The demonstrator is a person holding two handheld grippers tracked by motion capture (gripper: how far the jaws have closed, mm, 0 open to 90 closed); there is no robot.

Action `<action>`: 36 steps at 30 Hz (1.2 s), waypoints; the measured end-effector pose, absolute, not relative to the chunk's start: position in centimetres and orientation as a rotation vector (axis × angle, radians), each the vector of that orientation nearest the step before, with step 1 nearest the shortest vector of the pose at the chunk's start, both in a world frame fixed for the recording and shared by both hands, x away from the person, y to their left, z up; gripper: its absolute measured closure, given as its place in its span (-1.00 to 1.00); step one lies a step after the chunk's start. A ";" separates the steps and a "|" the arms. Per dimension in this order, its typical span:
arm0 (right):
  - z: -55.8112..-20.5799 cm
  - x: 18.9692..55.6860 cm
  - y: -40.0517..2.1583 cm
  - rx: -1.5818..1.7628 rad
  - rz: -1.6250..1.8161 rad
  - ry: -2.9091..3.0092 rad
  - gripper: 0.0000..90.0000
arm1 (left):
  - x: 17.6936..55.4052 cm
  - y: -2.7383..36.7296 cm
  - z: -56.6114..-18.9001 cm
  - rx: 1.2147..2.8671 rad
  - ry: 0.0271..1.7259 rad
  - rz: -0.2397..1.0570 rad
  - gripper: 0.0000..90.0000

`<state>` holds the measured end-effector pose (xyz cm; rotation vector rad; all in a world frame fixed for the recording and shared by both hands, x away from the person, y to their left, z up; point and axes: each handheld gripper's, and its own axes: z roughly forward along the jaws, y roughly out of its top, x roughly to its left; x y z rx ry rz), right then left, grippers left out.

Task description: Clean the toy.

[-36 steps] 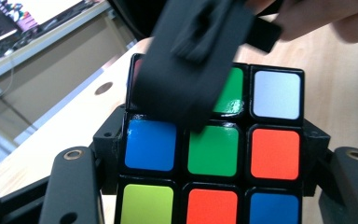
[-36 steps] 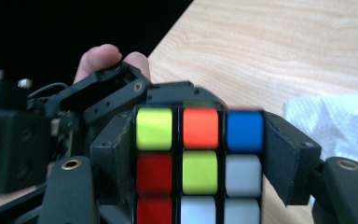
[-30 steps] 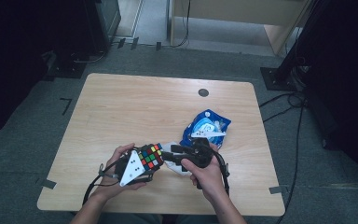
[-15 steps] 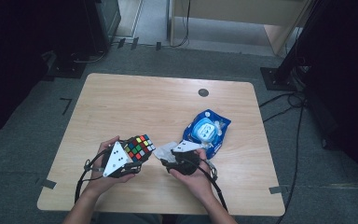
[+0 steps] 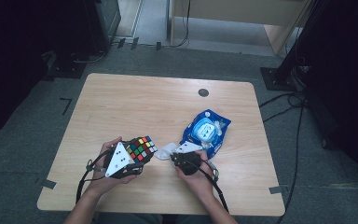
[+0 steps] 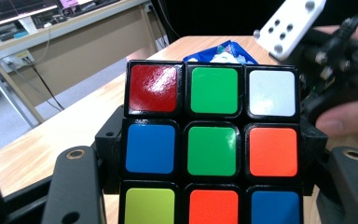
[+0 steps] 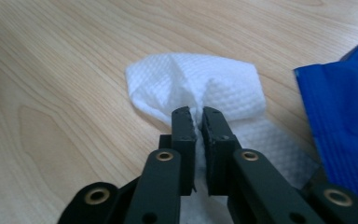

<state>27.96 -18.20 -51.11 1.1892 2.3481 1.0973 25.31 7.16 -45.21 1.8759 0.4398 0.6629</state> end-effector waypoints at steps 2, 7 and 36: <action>-50.4 27.8 -18.6 1.189 1.152 2.317 0.95 | 25.4 7.2 -45.3 1.878 0.444 0.659 -0.25; -46.1 26.6 -19.6 1.157 1.374 2.178 0.95 | 25.6 7.1 -45.7 1.892 0.451 0.644 -0.25; -43.1 24.8 -19.4 1.166 1.712 2.057 0.94 | 24.3 5.5 -44.5 1.814 0.403 0.514 -0.25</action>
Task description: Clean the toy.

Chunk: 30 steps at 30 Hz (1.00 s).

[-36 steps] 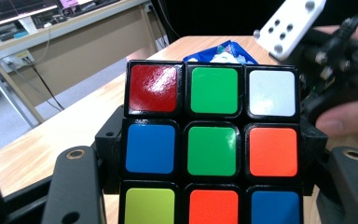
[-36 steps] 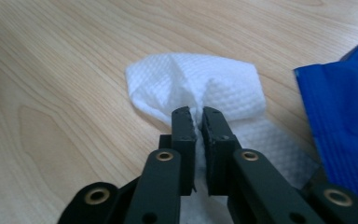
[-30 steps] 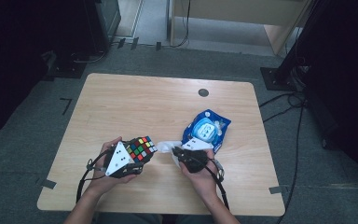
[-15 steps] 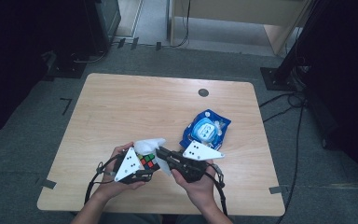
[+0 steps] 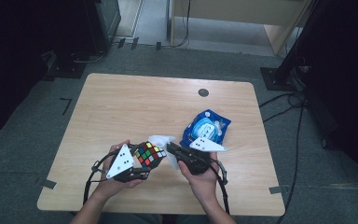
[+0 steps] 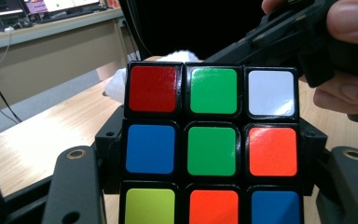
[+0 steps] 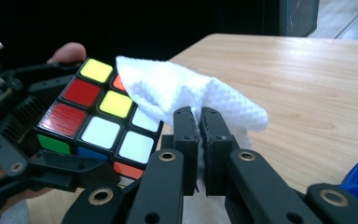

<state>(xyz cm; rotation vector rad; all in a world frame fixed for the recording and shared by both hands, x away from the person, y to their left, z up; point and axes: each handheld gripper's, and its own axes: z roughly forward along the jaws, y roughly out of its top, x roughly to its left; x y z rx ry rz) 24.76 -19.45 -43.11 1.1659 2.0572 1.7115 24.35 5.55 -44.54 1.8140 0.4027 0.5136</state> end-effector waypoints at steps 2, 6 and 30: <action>-42.4 24.2 -19.3 1.117 1.724 2.044 0.94 | 24.4 5.4 -44.7 1.834 0.402 0.527 -0.25; -40.5 22.5 -18.0 0.940 1.817 2.066 0.93 | 24.2 4.9 -44.9 1.844 0.392 0.522 -0.25; -47.0 26.7 -19.7 1.217 1.338 2.179 0.93 | 25.9 7.3 -45.3 1.832 0.530 0.568 -0.25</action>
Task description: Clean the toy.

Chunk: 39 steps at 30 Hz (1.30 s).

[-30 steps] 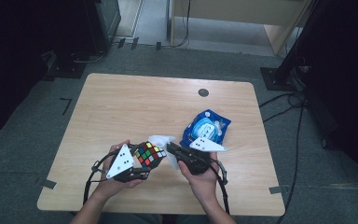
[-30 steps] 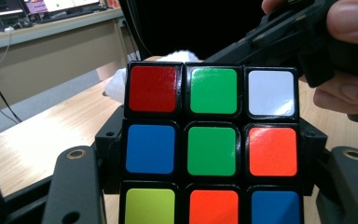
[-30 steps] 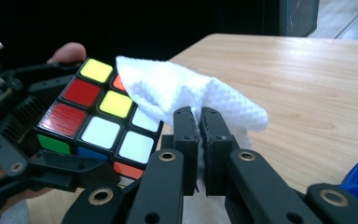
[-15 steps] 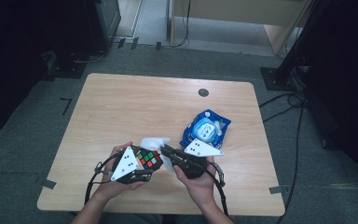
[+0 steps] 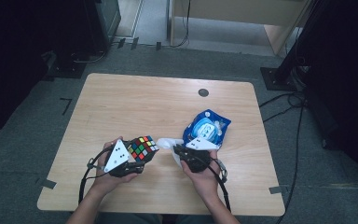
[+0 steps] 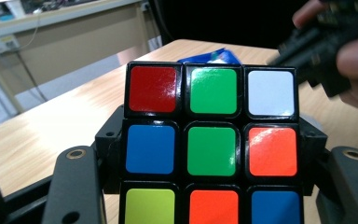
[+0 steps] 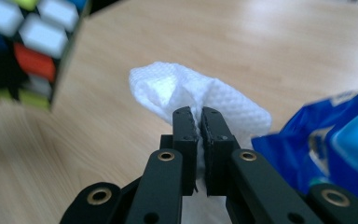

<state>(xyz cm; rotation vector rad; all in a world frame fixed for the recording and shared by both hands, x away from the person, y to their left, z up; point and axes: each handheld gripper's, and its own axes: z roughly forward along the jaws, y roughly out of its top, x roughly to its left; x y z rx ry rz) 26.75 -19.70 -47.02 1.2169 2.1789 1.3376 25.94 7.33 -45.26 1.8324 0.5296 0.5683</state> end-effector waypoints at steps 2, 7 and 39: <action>-47.8 27.0 -19.5 1.223 1.298 2.210 0.92 | 26.1 7.7 -45.1 1.827 0.549 0.575 -0.25; -49.4 27.6 -19.7 1.253 1.182 2.250 0.92 | 26.5 8.4 -45.0 1.812 0.592 0.584 -0.25; -47.7 25.5 -26.7 1.258 1.275 2.170 -0.14 | 30.2 9.7 -47.8 1.965 0.953 0.599 -0.25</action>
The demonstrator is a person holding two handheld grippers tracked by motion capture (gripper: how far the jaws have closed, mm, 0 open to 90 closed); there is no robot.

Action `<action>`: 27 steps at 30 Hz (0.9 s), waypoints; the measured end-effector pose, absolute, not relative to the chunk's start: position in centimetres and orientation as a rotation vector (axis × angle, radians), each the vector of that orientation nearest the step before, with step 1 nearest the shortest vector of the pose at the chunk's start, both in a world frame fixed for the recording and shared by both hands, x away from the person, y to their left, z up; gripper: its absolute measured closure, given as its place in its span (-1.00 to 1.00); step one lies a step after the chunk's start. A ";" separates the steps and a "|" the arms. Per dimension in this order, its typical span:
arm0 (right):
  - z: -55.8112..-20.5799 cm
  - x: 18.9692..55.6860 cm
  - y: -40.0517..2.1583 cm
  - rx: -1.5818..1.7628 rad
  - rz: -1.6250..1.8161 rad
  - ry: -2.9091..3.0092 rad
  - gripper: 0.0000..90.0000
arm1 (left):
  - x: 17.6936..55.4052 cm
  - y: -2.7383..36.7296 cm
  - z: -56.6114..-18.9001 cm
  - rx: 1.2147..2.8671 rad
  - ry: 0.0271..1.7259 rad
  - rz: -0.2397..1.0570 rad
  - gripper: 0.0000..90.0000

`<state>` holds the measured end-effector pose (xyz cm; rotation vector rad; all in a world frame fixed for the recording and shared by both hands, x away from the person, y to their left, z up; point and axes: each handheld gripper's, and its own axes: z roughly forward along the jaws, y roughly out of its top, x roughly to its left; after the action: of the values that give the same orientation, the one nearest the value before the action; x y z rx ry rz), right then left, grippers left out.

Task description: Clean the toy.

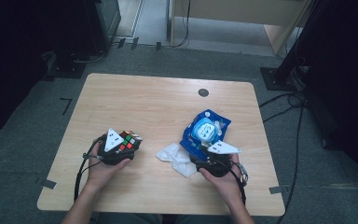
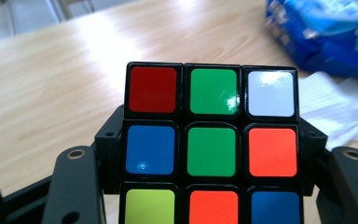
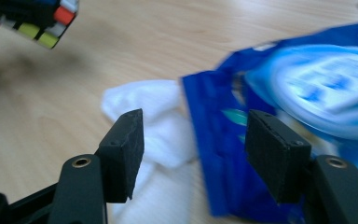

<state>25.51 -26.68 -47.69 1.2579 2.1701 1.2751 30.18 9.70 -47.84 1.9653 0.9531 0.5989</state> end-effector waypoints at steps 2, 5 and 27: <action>-48.3 25.5 -27.3 1.282 1.213 2.177 -0.17 | 30.5 9.9 -48.1 1.974 0.988 0.604 -0.25; -49.2 25.3 -27.8 1.310 1.185 2.144 -0.16 | 31.4 10.7 -48.6 1.985 1.080 0.579 -0.25; -49.3 24.9 -27.9 1.284 1.239 2.070 -0.12 | 32.7 11.5 -51.0 2.026 1.283 0.556 -0.36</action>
<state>24.87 -27.88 -49.29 1.2837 2.0704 1.2389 32.68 11.46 -50.98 2.0263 1.2827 0.5559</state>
